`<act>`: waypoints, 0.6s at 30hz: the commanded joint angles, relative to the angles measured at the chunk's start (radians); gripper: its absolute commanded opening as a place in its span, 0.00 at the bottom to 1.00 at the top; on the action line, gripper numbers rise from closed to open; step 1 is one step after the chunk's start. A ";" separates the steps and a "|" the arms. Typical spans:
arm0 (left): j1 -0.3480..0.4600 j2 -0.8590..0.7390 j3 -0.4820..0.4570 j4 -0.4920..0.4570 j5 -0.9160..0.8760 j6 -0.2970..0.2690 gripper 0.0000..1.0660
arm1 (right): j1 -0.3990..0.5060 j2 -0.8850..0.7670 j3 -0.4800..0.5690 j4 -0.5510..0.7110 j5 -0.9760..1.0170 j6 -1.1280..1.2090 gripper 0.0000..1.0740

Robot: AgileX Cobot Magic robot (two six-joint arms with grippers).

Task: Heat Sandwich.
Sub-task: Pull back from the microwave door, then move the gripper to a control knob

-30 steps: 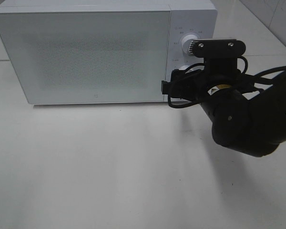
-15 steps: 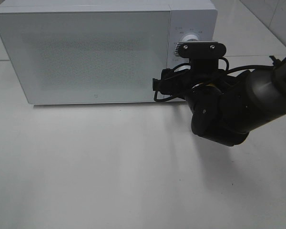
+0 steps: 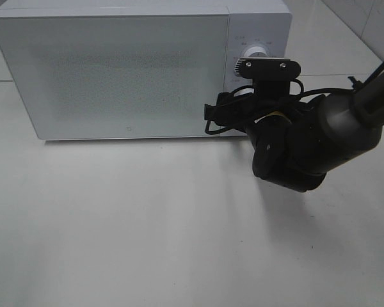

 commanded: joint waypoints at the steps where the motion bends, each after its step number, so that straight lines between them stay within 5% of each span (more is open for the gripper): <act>1: 0.004 -0.023 -0.001 0.000 -0.009 0.001 0.91 | -0.003 -0.001 -0.012 -0.007 -0.019 0.001 0.56; 7: 0.004 -0.023 -0.001 0.000 -0.009 0.001 0.91 | -0.003 -0.001 -0.012 -0.006 -0.019 0.001 0.17; 11: 0.004 -0.023 -0.001 0.000 -0.009 0.001 0.91 | -0.003 -0.001 -0.012 -0.006 -0.022 0.001 0.07; 18: 0.004 -0.023 -0.001 0.000 -0.009 0.001 0.91 | -0.003 -0.001 -0.012 -0.007 -0.034 0.001 0.07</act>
